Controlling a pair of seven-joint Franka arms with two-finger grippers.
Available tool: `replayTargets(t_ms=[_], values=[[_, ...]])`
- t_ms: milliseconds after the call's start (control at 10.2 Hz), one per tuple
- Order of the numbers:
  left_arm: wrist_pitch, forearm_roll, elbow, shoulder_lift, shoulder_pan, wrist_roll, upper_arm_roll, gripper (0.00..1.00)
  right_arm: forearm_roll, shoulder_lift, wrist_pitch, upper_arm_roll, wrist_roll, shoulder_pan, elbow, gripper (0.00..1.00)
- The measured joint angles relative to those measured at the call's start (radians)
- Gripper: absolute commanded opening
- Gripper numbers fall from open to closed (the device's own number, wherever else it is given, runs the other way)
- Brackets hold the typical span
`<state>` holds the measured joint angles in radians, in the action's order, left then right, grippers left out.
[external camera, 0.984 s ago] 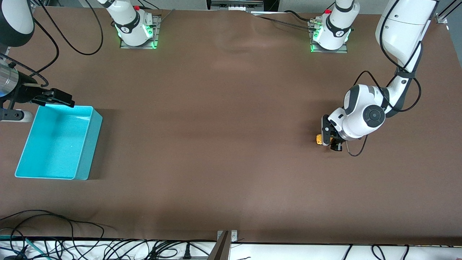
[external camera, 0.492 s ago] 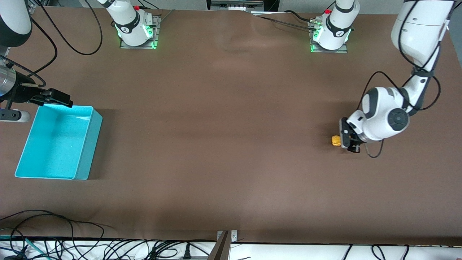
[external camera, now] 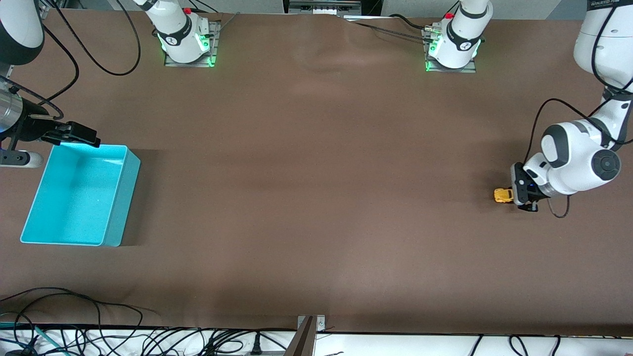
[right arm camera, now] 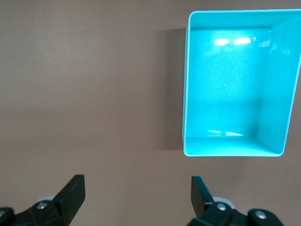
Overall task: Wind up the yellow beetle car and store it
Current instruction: 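Drag the car backward along the table with the left gripper, then open the left gripper, letting the car roll toward the blue bin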
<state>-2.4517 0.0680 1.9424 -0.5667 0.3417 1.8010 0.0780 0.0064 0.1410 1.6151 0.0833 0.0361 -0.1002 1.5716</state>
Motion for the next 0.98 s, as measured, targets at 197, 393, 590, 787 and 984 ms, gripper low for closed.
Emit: replayTargets(t_ms=[197, 393, 590, 787, 984], values=[[-0.004, 0.002, -0.012, -0.007, 0.036, 0.032, 0.001, 0.04, 0.000, 0.001, 0.000, 0.000, 0.000, 0.000, 0.000, 1.00], [-0.005, 0.002, -0.015, -0.009, 0.049, 0.041, 0.001, 0.99, 0.000, 0.008, 0.000, 0.000, 0.000, 0.000, 0.000, 1.00], [0.014, 0.002, -0.021, -0.011, 0.052, 0.041, 0.001, 1.00, 0.000, 0.010, 0.000, 0.000, 0.000, 0.000, 0.000, 1.00], [0.131, 0.002, -0.089, -0.011, 0.050, 0.041, 0.007, 1.00, 0.001, 0.011, 0.000, 0.000, -0.001, 0.000, 0.000, 1.00], [0.233, 0.002, -0.167, -0.010, 0.037, 0.033, 0.019, 1.00, 0.001, 0.011, 0.000, 0.000, -0.001, 0.000, 0.000, 1.00]])
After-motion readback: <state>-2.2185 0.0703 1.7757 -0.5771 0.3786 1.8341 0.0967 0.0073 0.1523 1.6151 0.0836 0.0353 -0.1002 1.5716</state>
